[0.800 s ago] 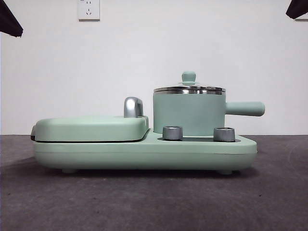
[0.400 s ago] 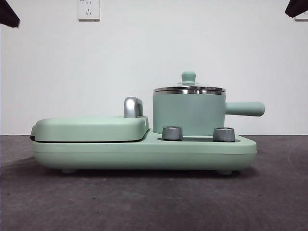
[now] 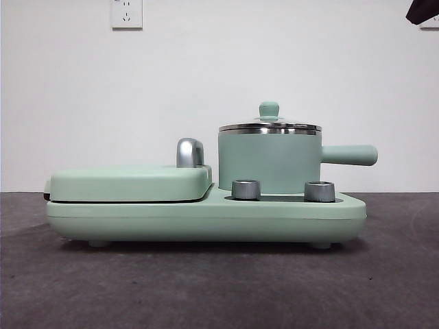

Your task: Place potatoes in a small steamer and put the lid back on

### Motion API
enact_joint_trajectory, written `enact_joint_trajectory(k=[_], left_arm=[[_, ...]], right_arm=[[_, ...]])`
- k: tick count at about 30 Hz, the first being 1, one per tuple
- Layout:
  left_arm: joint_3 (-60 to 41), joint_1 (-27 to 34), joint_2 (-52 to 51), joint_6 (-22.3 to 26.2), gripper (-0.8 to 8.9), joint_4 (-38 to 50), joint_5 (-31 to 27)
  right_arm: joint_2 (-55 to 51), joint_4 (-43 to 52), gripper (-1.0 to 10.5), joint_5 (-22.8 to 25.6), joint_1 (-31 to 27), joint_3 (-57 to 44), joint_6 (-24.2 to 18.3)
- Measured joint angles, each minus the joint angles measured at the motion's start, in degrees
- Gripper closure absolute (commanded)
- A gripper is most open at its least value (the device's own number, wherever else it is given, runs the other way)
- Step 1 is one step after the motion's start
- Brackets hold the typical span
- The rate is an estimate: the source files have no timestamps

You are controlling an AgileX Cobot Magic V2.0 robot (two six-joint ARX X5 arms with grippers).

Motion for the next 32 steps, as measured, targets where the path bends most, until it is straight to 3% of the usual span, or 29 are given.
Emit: enact_joint_trajectory(k=[9, 26, 30, 32], left_arm=[[-9.46, 1.49, -9.33, -1.09, 8.08, 0.81, 0.04], [-9.68, 1.55, -9.14, -1.22, 8.08, 1.07, 0.04], [-9.68, 1.55, -9.14, -1.25, 8.08, 1.07, 0.04], [-9.68, 1.55, -9.14, -1.25, 8.08, 1.07, 0.04]], right_arm=[[0.0, 0.0, 9.3, 0.07, 0.0, 0.0, 0.0], [-0.04, 0.2, 9.3, 0.37, 0.0, 0.0, -0.02], [-0.39, 2.01, 9.3, 1.73, -0.5, -0.39, -1.22], [-2.71, 7.28, 9.3, 2.08, -1.7, -4.04, -2.38]])
